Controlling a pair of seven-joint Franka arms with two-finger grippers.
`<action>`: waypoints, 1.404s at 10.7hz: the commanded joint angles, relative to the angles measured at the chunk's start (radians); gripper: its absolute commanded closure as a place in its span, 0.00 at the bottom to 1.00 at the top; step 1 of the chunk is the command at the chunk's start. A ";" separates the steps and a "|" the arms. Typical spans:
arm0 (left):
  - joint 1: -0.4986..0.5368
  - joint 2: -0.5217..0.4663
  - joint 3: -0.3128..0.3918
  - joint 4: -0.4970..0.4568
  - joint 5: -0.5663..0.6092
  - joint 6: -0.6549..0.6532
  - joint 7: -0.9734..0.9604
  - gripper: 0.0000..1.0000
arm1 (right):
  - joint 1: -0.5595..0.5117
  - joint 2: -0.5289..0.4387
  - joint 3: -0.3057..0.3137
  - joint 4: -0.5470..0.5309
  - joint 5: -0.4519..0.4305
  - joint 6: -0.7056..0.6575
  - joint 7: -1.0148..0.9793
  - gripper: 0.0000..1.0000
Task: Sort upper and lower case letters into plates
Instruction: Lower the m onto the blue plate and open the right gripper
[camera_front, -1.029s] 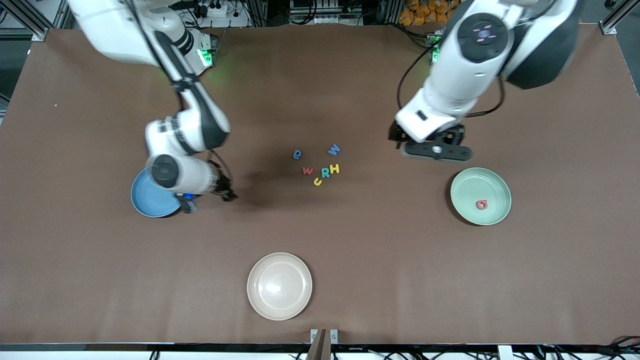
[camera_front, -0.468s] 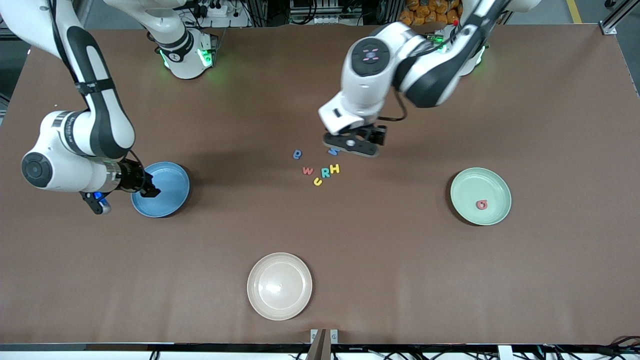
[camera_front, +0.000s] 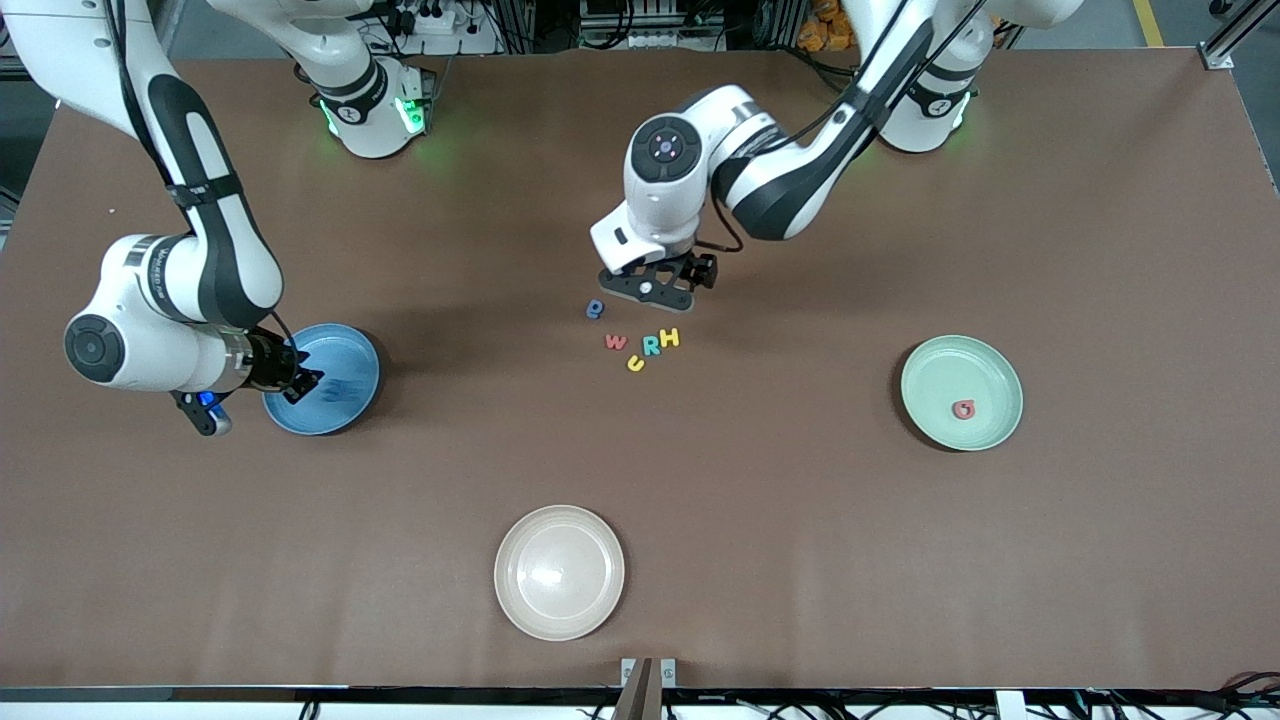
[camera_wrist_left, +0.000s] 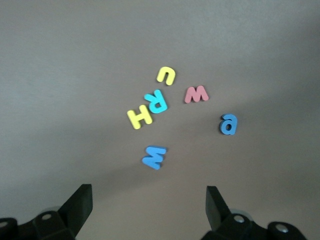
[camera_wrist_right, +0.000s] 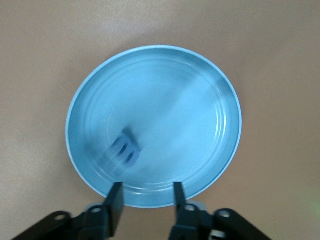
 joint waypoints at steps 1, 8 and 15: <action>-0.032 0.051 0.009 0.011 0.018 0.031 -0.048 0.00 | -0.002 -0.016 0.006 0.012 -0.004 -0.033 0.007 0.00; -0.035 0.119 0.008 -0.106 0.118 0.227 -0.053 0.00 | 0.089 -0.062 0.010 0.242 -0.010 -0.300 -0.062 0.00; -0.026 0.106 0.008 -0.190 0.128 0.277 -0.048 0.16 | 0.113 -0.087 0.065 0.285 0.018 -0.296 -0.100 0.00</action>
